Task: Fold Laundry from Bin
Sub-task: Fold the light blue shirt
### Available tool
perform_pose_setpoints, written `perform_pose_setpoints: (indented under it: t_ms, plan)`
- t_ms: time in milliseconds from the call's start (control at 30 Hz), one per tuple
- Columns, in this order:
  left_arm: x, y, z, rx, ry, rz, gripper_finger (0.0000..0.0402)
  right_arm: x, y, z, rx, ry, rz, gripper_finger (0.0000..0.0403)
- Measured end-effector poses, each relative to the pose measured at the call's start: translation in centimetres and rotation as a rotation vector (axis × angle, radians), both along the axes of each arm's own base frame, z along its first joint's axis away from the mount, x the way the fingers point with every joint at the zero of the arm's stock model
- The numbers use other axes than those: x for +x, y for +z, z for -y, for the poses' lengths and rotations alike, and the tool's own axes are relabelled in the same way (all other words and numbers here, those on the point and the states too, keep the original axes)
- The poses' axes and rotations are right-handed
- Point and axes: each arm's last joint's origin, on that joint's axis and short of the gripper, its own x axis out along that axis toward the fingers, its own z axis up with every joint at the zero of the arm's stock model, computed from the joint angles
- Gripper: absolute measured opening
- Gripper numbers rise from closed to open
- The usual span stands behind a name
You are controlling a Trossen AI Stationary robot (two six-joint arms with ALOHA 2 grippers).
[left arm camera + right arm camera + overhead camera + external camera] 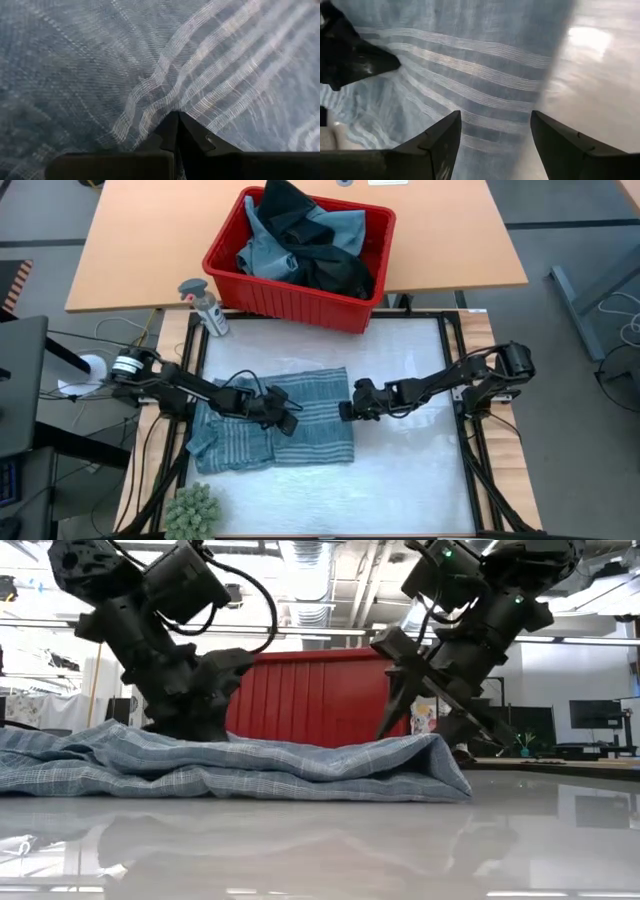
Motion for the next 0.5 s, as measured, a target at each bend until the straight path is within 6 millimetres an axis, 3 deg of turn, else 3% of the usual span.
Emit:
perform_pose_setpoints:
  t_ms: [500]
  plan:
    - [0.33,-0.64,-0.2,-0.027,-0.02,-0.006,0.0,-0.72,-0.69,0.45,-0.005,0.017,-0.107,0.0265]
